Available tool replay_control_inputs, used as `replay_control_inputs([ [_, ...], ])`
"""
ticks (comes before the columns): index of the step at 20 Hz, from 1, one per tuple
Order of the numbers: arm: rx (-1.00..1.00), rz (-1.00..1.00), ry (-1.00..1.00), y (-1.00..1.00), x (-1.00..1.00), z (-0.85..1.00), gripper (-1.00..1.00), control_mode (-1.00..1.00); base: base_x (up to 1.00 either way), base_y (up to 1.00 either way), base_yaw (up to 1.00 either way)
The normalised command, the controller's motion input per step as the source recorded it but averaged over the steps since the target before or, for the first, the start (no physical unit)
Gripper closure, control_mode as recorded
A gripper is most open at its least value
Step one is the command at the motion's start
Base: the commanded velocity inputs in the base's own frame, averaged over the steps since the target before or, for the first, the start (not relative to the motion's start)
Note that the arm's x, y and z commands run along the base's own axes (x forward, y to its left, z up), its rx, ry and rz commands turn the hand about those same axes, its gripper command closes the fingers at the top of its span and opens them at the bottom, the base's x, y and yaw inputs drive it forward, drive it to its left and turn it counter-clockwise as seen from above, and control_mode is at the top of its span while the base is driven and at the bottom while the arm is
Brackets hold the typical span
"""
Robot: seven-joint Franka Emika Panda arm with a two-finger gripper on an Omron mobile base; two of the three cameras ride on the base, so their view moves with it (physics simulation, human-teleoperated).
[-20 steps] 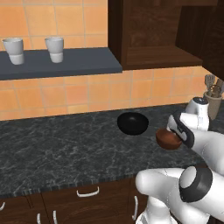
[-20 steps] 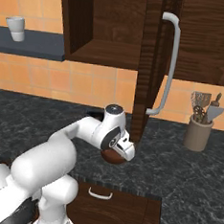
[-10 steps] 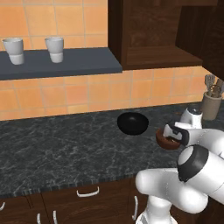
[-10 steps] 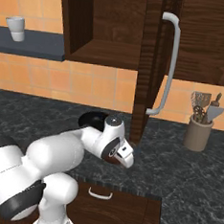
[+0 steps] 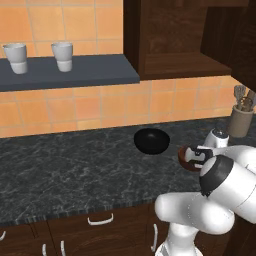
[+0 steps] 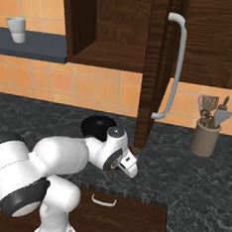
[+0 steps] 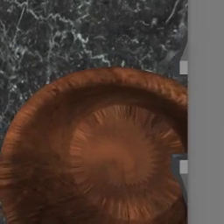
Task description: Pick up the bowls on the counter and stack them on top of one another in the open cabinet. Place the smaller bowl on top of the larger bowl.
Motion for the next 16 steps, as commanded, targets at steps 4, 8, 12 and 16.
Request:
replay_control_inputs([
  [4, 0.00, -0.01, -0.06, 0.00, 0.00, 0.28, 1.00, -1.00, 0.00, 0.00, 0.00],
  [8, 0.00, -0.03, -0.22, 0.00, 0.00, 0.71, 1.00, -1.00, 0.00, 0.00, 0.00],
  [12, 0.00, -0.07, -0.22, 0.02, 0.20, 0.92, 1.00, -1.00, 0.00, 0.00, 0.00],
  [16, 0.00, -0.11, -0.16, 0.29, 0.65, 0.74, 1.00, -1.00, 0.00, 0.00, 0.00],
])
